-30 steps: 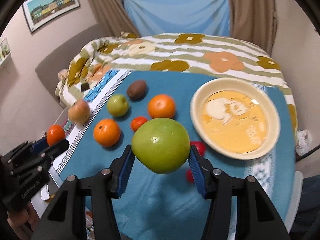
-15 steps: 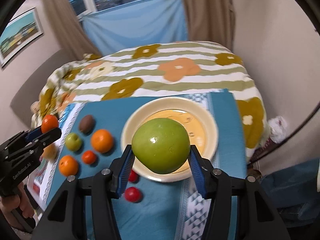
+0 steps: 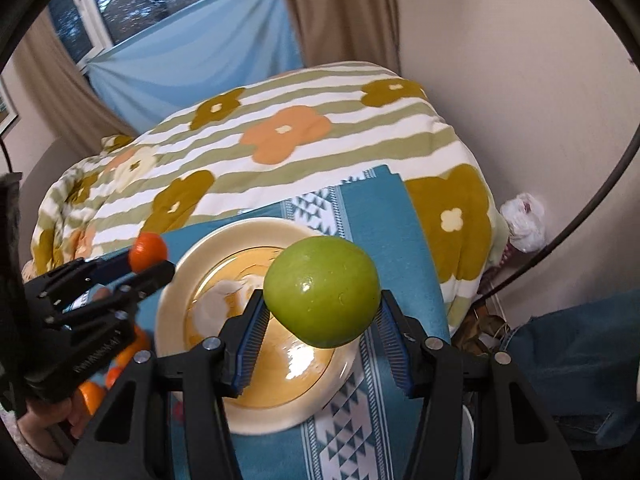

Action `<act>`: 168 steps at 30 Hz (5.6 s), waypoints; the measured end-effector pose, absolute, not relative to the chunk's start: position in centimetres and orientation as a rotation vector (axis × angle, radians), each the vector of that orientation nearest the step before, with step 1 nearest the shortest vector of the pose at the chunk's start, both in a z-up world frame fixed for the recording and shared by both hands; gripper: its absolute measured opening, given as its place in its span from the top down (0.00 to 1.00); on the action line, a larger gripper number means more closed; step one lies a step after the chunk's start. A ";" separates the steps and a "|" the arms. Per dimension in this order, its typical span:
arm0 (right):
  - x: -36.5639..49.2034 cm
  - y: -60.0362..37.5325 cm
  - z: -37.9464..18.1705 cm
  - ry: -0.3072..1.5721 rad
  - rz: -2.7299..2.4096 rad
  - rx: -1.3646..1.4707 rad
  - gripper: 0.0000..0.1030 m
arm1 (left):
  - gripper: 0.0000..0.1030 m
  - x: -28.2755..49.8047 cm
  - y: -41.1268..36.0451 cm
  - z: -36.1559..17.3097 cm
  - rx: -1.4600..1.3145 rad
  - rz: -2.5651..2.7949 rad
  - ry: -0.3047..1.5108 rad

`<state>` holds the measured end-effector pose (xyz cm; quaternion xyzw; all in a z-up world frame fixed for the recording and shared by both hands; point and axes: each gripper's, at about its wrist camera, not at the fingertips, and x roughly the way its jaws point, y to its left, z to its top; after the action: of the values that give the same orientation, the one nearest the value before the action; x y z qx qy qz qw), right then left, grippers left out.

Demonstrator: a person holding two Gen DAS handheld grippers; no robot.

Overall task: Organize fruits
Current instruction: 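Carry the tangerine and green apple over the cream bowl with both tools, then open the left tool over the bowl while the right tool releases the apple, then grasp the large orange with the left tool, then grasp the red cherry tomato with the right tool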

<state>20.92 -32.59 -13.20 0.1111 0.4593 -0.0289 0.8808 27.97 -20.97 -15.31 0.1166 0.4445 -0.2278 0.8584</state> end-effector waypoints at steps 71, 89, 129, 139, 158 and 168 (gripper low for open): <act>19.6 -26.9 -10.5 0.849 0.163 0.005 0.00 | 0.00 21.8 -11.2 -8.6 0.114 -0.243 0.875; 8.3 -23.2 -7.8 0.851 0.220 -0.047 0.00 | 0.00 7.1 -4.3 -5.4 0.024 -0.021 0.790; 8.0 -17.9 -20.6 1.036 -0.039 0.147 0.16 | 0.31 11.7 -0.5 -21.2 0.173 -0.309 1.017; 9.3 -17.6 -21.5 1.062 -0.023 0.143 0.37 | 0.35 12.1 -0.3 -21.3 0.171 -0.297 1.031; 10.6 -17.8 -21.2 1.057 0.012 0.127 0.70 | 0.36 10.8 -0.6 -20.7 0.145 -0.274 1.018; 10.0 -18.2 -19.0 1.036 0.066 0.134 0.70 | 0.36 9.7 -1.4 -17.2 0.118 -0.246 0.977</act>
<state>10.01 -18.23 -19.05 0.0639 0.4947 0.0316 0.8661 9.68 -1.43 -17.18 0.0565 0.4678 -0.1178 0.8741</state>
